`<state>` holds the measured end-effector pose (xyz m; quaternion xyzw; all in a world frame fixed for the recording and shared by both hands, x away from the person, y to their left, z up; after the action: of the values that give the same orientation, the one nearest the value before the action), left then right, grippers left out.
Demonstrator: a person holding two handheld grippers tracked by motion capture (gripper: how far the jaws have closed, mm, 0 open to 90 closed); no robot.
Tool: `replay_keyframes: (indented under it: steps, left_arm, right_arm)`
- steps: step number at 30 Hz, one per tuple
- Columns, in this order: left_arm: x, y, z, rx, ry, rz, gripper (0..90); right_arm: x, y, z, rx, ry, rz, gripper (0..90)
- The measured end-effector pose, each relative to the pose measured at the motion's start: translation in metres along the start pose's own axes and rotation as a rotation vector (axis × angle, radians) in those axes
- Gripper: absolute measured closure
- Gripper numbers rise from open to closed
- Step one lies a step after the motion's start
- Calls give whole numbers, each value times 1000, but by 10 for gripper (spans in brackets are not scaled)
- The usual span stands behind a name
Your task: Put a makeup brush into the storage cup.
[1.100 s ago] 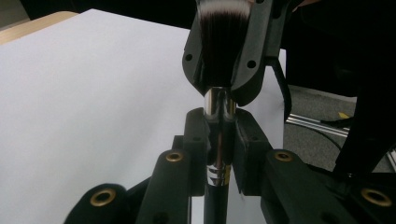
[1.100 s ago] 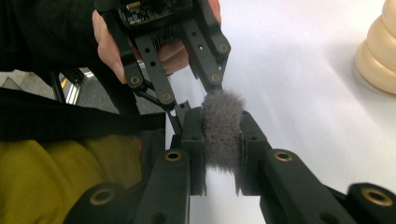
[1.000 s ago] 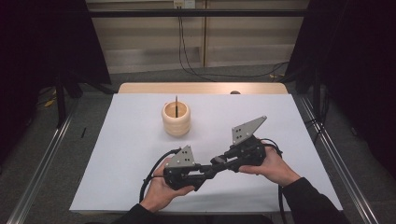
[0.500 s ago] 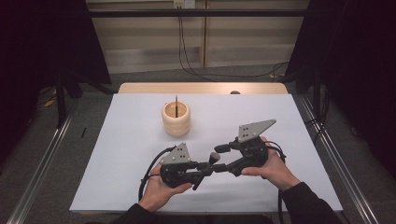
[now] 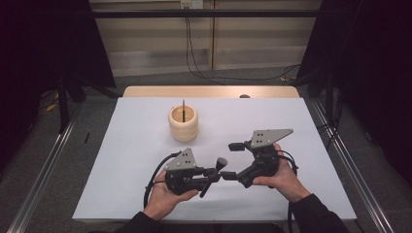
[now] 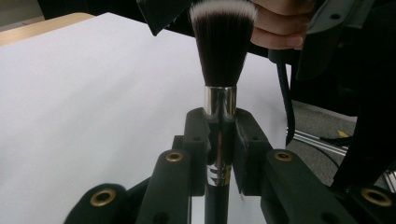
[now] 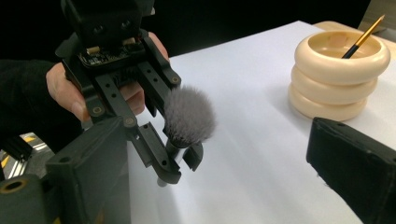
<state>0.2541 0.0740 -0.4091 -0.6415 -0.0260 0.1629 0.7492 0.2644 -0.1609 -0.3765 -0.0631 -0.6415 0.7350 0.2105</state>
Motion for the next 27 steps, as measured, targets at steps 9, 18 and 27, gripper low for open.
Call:
replay_keyframes:
  steps: [9,18,27]
  left_arm:
    - [3,-1,5,-11,-16,5,779]
    - [7,-2,13,-21,-44,10,779]
    - [11,-6,24,-55,-71,16,780]
  right_arm:
    - [-2,9,6,-39,61,6,16]
    - [-3,15,19,-57,197,23,15]
    - [-5,25,30,-98,273,28,13]
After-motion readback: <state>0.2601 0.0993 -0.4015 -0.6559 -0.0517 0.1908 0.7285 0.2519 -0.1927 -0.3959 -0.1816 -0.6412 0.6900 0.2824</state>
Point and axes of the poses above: each handheld gripper's, and its own axes: z roughly backward along the jaws, y roughly out of its underside, x roughly to its left, the point moved 1 cm from there along -z, roughly forward along the jaws, and after that the axes turned 14 degrees about -x, right-handed, at the moved point
